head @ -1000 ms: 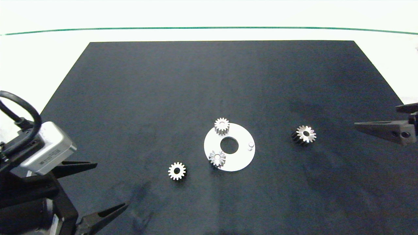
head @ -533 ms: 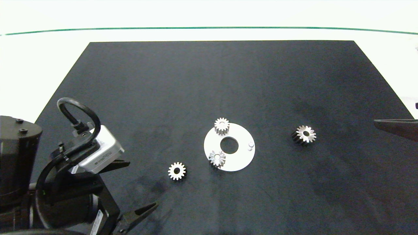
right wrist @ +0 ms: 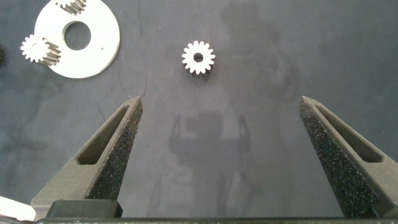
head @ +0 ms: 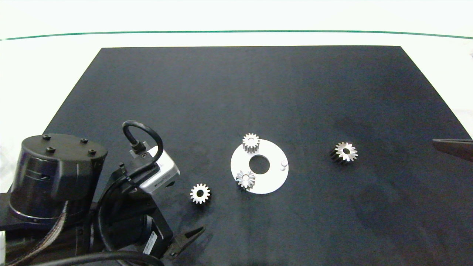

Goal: Remove an incorrectly installed larger gear and replace it with the correct smaller gear

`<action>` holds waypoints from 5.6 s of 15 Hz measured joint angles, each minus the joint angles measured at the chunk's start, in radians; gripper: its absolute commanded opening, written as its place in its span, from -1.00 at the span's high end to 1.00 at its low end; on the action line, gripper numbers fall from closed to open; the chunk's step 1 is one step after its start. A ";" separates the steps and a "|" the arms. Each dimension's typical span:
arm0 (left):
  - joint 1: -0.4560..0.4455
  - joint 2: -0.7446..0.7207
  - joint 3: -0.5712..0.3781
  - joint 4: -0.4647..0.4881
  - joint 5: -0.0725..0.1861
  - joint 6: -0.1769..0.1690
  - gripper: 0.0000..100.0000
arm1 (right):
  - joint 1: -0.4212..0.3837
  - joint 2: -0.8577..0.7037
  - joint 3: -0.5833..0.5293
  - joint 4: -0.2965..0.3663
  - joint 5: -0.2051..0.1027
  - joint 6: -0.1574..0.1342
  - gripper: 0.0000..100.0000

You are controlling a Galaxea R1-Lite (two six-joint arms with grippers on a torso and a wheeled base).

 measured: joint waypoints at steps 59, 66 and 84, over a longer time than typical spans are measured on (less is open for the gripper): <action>0.030 0.291 -0.003 -0.253 0.089 0.029 0.54 | 0.003 -0.024 0.077 -0.008 0.010 0.004 -1.00; 0.032 0.263 0.009 -0.252 0.091 0.037 0.56 | 0.006 -0.031 0.080 -0.008 0.013 0.004 -1.00; -0.195 0.276 -0.416 0.050 0.163 0.129 0.56 | 0.039 -0.229 0.071 0.125 0.013 0.000 -1.00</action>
